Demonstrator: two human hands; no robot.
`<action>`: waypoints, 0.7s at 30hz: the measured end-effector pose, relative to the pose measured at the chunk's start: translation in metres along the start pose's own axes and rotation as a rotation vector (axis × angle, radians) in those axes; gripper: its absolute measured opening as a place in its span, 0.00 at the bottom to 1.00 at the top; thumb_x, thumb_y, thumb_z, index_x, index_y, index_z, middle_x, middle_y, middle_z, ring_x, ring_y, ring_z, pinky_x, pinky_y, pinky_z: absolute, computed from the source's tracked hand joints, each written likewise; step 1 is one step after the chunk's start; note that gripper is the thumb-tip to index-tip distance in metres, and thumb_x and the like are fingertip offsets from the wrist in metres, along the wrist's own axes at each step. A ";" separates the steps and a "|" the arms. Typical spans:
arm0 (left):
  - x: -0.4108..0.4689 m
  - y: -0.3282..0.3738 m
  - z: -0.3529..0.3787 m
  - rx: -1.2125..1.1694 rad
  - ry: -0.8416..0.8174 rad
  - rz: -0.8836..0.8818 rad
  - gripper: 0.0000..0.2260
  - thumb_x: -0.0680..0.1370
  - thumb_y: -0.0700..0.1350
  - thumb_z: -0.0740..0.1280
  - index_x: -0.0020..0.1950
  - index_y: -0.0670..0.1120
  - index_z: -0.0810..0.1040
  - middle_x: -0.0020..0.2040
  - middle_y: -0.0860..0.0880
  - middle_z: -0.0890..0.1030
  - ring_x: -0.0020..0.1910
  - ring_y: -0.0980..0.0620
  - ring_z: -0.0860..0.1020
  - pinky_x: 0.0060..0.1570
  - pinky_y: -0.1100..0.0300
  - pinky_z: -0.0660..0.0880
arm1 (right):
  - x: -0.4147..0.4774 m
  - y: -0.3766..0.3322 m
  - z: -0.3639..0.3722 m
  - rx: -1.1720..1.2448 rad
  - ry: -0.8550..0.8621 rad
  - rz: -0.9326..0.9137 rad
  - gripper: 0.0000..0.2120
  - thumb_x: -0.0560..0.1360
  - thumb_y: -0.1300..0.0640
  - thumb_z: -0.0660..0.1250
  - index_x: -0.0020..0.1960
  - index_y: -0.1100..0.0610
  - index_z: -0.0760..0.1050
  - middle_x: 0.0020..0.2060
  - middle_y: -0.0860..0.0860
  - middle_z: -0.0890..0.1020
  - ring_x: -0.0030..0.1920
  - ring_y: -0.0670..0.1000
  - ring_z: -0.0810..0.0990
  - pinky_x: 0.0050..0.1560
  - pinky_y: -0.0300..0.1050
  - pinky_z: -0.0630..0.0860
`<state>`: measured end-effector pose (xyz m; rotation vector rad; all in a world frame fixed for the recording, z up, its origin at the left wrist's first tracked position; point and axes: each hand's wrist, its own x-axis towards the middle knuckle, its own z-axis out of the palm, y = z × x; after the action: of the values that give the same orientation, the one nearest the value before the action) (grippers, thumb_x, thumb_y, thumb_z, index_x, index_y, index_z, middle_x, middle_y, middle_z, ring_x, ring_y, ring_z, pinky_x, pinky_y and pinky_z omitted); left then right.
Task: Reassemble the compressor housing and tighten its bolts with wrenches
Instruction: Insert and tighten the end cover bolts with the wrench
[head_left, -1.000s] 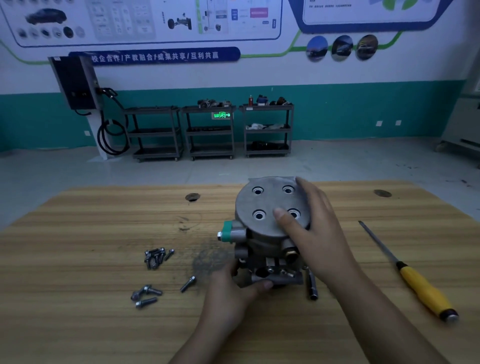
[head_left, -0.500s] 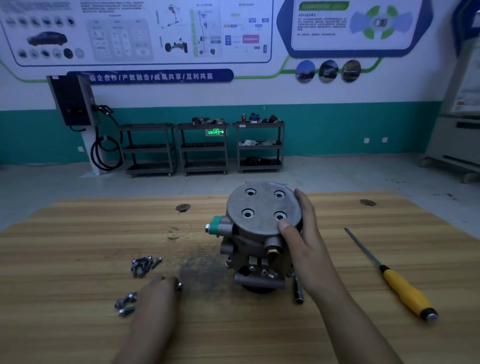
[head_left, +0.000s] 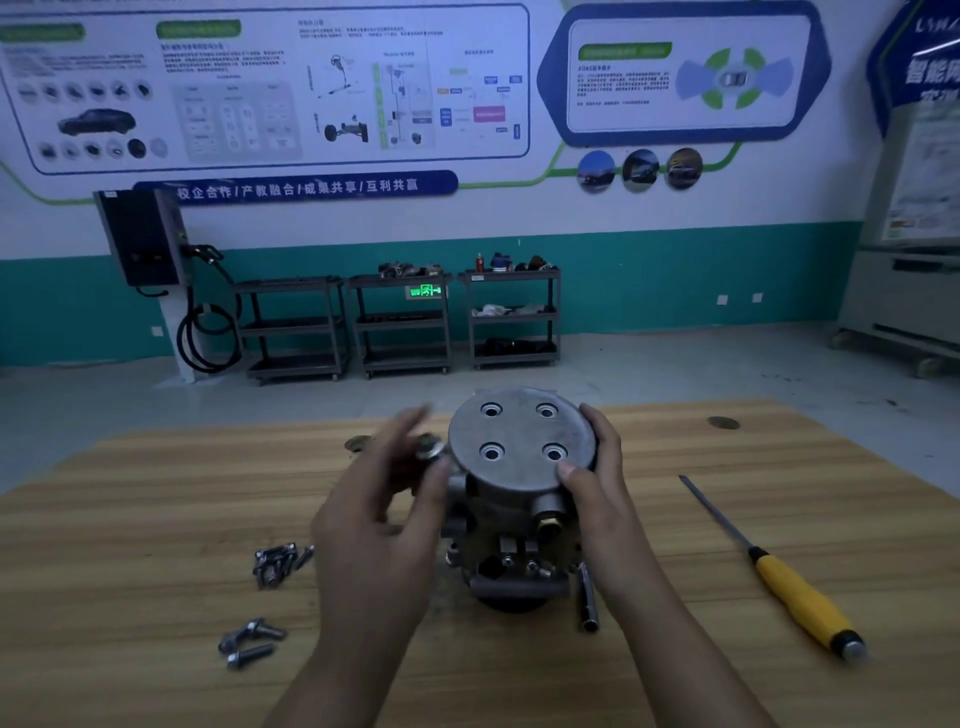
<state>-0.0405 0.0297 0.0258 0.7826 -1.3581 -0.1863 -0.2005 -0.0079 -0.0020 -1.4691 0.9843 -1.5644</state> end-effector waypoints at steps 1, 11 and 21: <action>0.005 0.007 0.007 0.019 -0.050 0.021 0.16 0.72 0.44 0.70 0.52 0.65 0.78 0.47 0.63 0.81 0.46 0.63 0.80 0.44 0.73 0.74 | 0.000 0.001 -0.001 0.008 -0.002 0.002 0.22 0.69 0.45 0.59 0.61 0.28 0.59 0.56 0.36 0.72 0.57 0.43 0.74 0.53 0.47 0.77; 0.032 0.016 0.056 0.254 -0.426 -0.138 0.11 0.73 0.41 0.72 0.53 0.52 0.82 0.45 0.58 0.82 0.44 0.66 0.78 0.47 0.73 0.74 | 0.003 0.001 -0.002 0.080 -0.051 0.008 0.24 0.65 0.41 0.62 0.58 0.25 0.62 0.50 0.31 0.77 0.52 0.40 0.80 0.44 0.38 0.78; 0.033 0.010 0.055 0.476 -0.509 -0.035 0.14 0.74 0.44 0.70 0.59 0.56 0.80 0.55 0.54 0.81 0.52 0.58 0.75 0.49 0.73 0.65 | 0.003 0.004 -0.010 0.059 -0.095 -0.034 0.23 0.72 0.51 0.57 0.64 0.35 0.61 0.52 0.29 0.77 0.53 0.33 0.76 0.45 0.29 0.74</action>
<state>-0.0863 -0.0028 0.0581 1.2113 -1.9072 -0.0906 -0.2101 -0.0117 -0.0046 -1.5123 0.8556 -1.5202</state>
